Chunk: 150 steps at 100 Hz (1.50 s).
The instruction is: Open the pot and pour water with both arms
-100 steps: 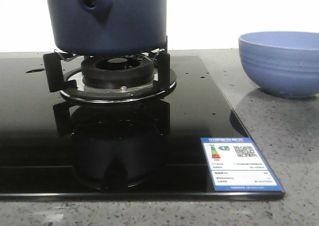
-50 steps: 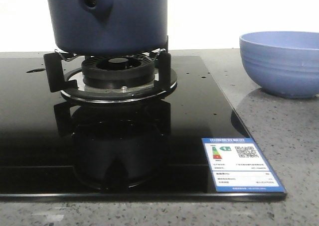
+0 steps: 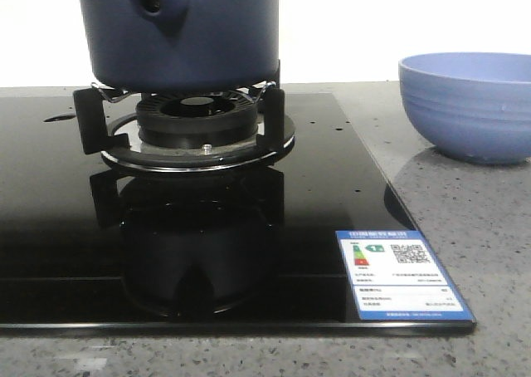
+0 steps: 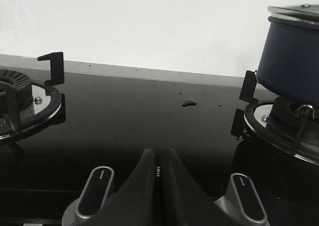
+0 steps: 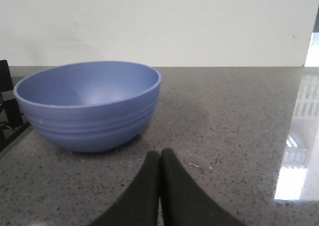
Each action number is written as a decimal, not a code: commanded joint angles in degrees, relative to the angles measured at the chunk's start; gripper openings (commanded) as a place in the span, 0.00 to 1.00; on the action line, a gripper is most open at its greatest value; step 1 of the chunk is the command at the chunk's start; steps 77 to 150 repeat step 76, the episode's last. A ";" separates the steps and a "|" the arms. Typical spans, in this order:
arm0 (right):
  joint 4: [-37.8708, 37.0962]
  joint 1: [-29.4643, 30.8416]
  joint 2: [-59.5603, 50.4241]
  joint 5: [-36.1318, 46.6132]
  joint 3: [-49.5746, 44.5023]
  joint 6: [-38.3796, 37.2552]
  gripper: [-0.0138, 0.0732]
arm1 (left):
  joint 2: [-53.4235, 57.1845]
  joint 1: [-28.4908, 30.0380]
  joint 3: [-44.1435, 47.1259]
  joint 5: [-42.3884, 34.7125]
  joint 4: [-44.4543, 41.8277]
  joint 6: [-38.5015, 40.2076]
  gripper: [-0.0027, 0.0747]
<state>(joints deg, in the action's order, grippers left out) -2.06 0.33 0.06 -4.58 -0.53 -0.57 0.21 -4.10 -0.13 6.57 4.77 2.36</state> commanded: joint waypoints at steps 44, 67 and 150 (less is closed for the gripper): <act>-0.81 -0.13 -1.66 -1.65 -1.36 -0.11 0.11 | 1.60 -0.49 2.05 -4.31 0.50 0.53 0.01; -0.81 -0.13 -1.66 -1.65 -1.36 -0.11 0.11 | 1.60 -0.49 2.05 -4.31 0.50 0.53 0.01; -0.81 -0.13 -1.66 -1.65 -1.36 -0.11 0.11 | 1.60 -0.49 2.05 -4.31 0.50 0.53 0.01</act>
